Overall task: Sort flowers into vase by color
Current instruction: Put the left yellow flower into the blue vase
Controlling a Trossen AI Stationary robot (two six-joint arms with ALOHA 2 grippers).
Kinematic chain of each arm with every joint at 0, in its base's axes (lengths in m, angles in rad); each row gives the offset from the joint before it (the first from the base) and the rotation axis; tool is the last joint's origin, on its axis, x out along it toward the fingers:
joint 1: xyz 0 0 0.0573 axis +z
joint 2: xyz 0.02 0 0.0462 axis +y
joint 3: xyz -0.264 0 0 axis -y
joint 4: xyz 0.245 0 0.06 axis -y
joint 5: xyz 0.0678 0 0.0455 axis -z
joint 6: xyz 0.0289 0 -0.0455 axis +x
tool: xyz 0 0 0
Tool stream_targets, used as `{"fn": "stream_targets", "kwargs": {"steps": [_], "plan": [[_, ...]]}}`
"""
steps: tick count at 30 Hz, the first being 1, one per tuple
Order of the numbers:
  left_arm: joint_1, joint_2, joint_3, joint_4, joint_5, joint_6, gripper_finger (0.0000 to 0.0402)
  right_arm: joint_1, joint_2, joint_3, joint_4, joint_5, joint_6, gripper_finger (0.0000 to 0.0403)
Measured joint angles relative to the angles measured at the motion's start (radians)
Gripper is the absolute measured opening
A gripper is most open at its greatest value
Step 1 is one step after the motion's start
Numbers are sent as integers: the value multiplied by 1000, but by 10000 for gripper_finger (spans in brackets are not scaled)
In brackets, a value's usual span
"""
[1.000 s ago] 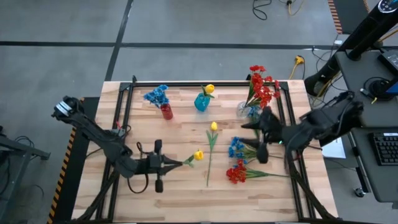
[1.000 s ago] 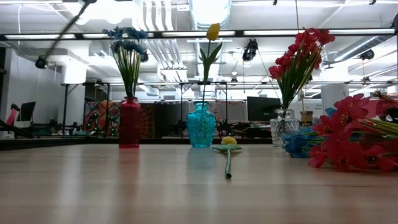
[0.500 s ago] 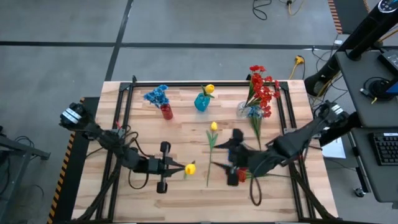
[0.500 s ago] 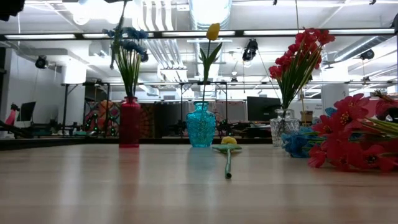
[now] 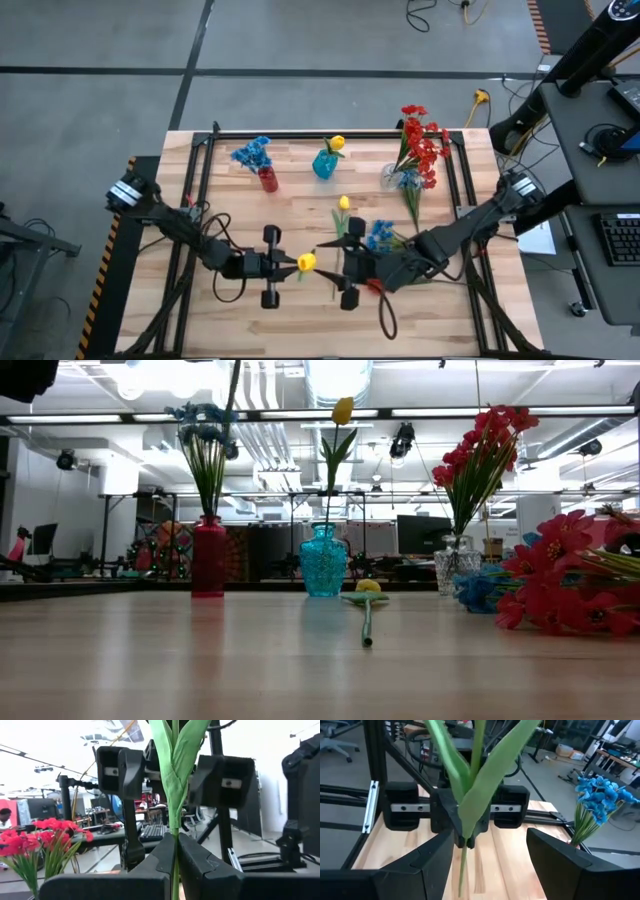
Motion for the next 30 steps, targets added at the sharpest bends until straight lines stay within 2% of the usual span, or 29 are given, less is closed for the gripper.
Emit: {"fn": "stream_targets", "kwargs": {"steps": [5,13,30], "plan": [[28,36,39,-4,-4,6,0,-31,1,0,13,-81,16,242],[40,52,55,5,-5,22,0,-36,5,0,26,-99,6,229],[47,51,55,9,-8,21,0,-73,11,0,26,-113,-8,87]]}}
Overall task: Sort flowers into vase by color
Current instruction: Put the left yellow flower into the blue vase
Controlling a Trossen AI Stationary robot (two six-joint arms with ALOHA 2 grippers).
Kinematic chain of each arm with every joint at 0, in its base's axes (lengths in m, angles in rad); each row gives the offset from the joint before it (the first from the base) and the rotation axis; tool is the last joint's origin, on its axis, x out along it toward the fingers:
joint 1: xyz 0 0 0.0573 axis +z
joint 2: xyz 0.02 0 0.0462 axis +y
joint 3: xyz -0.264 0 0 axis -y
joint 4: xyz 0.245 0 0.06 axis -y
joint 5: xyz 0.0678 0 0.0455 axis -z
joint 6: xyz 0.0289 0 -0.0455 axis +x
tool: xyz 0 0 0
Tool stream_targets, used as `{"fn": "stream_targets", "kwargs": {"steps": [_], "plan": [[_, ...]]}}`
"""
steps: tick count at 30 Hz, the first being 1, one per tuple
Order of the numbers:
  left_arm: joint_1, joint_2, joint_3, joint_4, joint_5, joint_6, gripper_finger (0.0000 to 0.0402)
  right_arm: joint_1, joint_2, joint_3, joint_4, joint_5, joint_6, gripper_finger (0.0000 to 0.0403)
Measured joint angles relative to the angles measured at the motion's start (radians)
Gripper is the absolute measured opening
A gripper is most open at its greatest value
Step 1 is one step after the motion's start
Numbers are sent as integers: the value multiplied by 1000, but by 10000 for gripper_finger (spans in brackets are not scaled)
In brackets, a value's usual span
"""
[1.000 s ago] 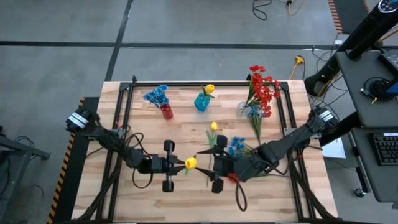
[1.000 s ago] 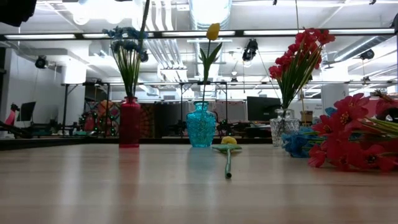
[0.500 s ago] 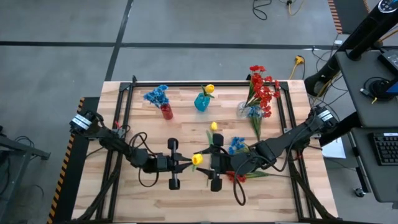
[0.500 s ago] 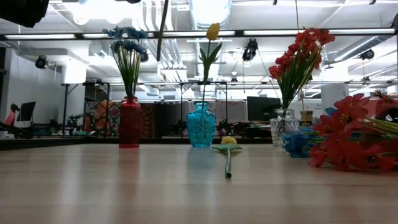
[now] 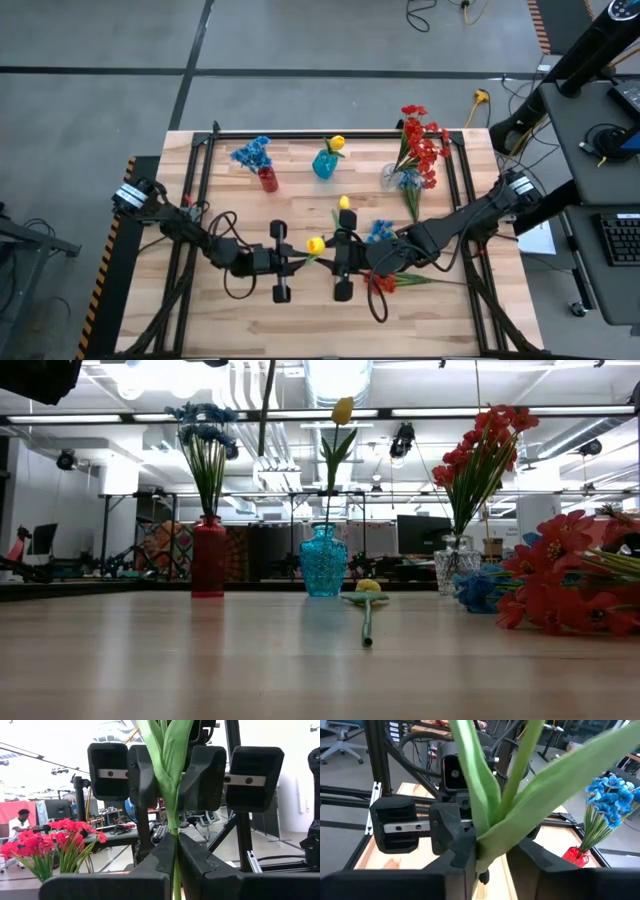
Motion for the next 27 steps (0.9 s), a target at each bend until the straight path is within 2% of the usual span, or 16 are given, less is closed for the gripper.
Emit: {"fn": "stream_targets", "kwargs": {"steps": [9,17,21,27], "plan": [[7,0,0,-1,-3,0,0,-1,1,0,-5,0,-1,32],[7,-1,0,1,-45,-6,7,-2,0,0,-8,7,-7,20],[5,-2,-1,-19,-47,-23,45,-3,-3,0,-10,8,-7,19],[-2,-8,-1,-129,-76,-96,125,-12,-35,-1,-26,13,-8,18]]}}
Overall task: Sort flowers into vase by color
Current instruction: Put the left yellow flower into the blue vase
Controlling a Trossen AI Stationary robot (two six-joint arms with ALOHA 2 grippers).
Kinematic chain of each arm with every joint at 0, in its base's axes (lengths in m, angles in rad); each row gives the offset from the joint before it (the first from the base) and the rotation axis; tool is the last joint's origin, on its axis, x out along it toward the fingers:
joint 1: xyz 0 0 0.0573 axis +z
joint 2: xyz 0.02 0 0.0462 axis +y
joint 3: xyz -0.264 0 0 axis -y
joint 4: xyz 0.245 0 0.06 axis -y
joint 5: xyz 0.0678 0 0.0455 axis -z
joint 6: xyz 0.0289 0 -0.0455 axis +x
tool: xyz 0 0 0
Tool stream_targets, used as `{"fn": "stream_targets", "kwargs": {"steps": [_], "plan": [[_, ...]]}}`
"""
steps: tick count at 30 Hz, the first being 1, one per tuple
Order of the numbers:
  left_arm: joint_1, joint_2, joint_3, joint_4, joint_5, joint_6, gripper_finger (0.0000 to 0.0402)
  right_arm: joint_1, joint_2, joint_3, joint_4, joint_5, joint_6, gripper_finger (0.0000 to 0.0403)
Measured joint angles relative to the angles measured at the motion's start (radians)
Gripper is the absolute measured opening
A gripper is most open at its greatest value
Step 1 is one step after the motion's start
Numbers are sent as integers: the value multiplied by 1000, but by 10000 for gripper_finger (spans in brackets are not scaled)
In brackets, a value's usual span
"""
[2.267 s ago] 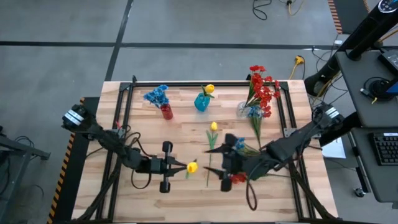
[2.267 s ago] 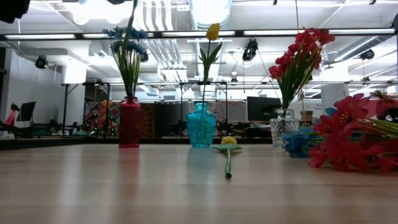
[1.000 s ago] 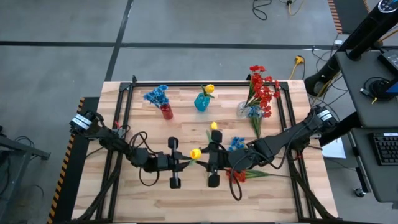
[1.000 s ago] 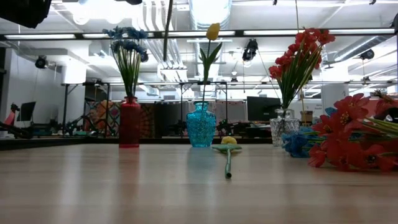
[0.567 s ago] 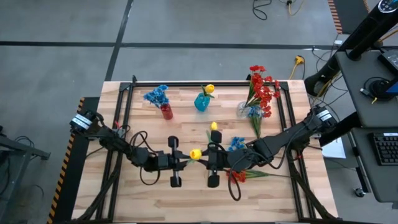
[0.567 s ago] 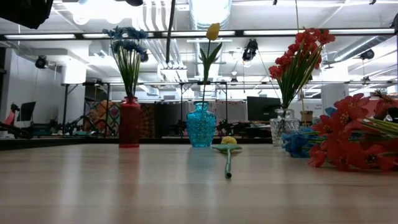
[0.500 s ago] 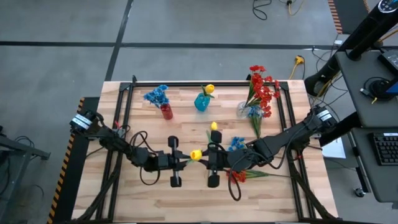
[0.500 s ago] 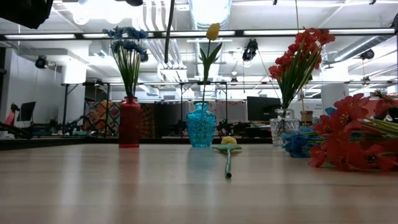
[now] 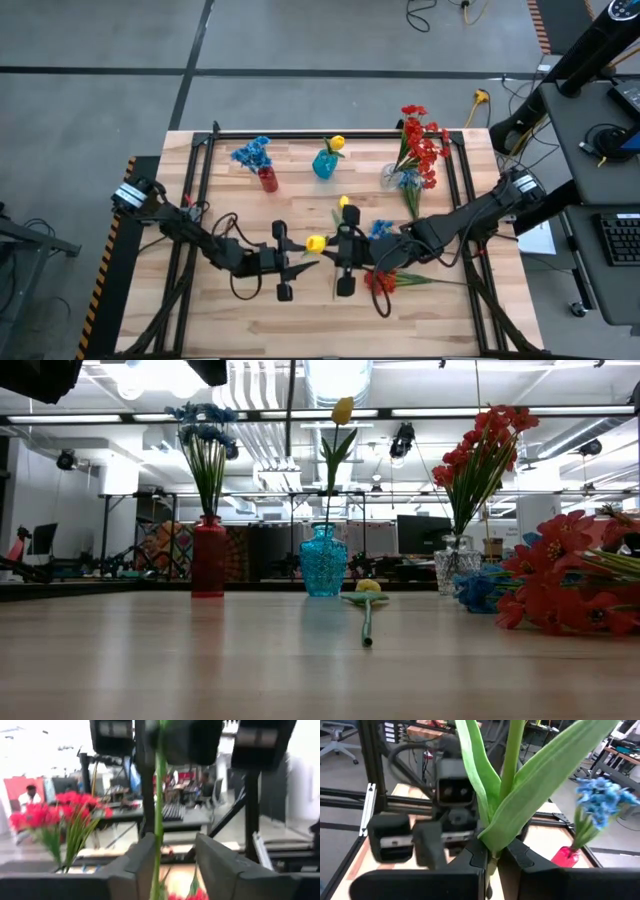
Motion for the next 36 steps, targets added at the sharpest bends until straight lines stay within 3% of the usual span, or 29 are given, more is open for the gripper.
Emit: {"fn": "stream_targets", "kwargs": {"steps": [7,20,26,36], "plan": [[-25,-41,-1,-277,-59,-86,174,-80,-80,0,-22,5,0,18],[-57,-136,-1,-883,-64,-303,173,-317,-53,151,-38,-29,-80,18],[-57,-139,-2,-990,-63,-304,173,-423,13,268,-94,-36,-91,18],[-57,-139,-54,-980,-63,-370,173,-523,193,511,-306,-103,-59,18]]}}
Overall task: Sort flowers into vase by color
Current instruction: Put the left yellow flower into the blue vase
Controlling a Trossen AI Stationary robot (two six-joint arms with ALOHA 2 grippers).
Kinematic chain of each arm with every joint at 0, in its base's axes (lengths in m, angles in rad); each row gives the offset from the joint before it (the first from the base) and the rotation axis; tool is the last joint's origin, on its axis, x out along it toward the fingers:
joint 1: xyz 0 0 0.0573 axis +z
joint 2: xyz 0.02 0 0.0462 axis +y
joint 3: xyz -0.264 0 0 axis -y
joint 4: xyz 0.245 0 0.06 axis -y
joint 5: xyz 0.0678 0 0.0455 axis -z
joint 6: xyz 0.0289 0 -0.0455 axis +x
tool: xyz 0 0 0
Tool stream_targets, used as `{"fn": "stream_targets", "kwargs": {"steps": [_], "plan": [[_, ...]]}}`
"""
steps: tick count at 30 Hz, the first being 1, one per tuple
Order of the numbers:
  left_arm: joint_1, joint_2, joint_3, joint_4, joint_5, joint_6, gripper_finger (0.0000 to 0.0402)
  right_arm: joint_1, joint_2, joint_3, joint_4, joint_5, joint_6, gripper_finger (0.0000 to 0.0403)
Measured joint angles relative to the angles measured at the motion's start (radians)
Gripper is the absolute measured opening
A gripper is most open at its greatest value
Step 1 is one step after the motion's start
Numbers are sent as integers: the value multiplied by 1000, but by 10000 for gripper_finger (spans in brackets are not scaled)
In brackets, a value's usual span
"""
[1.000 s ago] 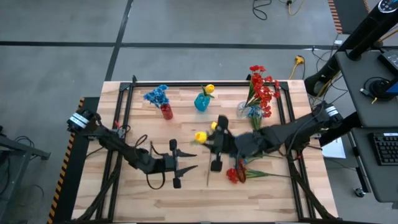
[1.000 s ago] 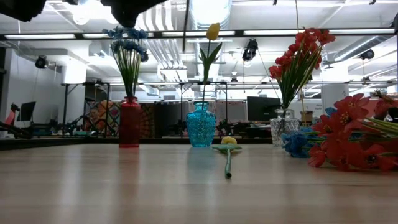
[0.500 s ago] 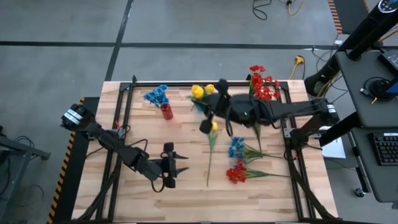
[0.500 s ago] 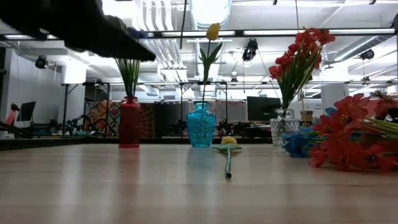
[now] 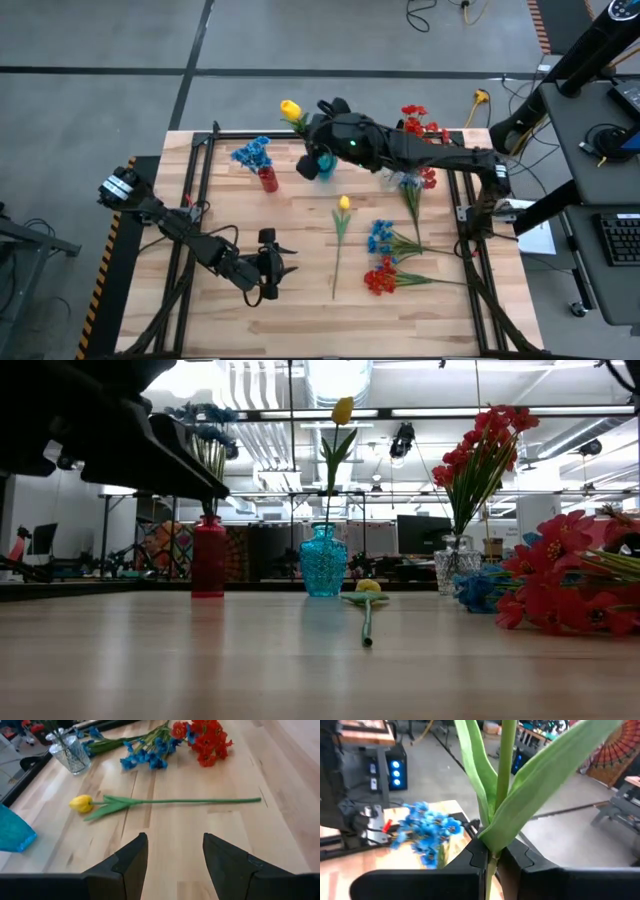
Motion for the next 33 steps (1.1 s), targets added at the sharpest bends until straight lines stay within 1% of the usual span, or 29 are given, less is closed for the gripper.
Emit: {"fn": "stream_targets", "kwargs": {"steps": [3,9,16,19,22,33], "plan": [[0,0,-6,1,-2,-7,173,-15,47,60,-50,0,0,18],[-2,0,-8,2,-10,-11,173,-51,99,110,-129,-1,-1,18],[-2,0,-13,2,-10,-14,173,-99,103,94,-149,-10,10,18],[-1,0,-13,2,-10,-14,173,-117,103,92,-148,-52,29,18],[-1,0,-17,2,-10,-18,173,-130,103,83,-149,-64,42,18],[-1,0,-30,4,-17,-30,173,-145,103,56,-166,-78,55,18]]}}
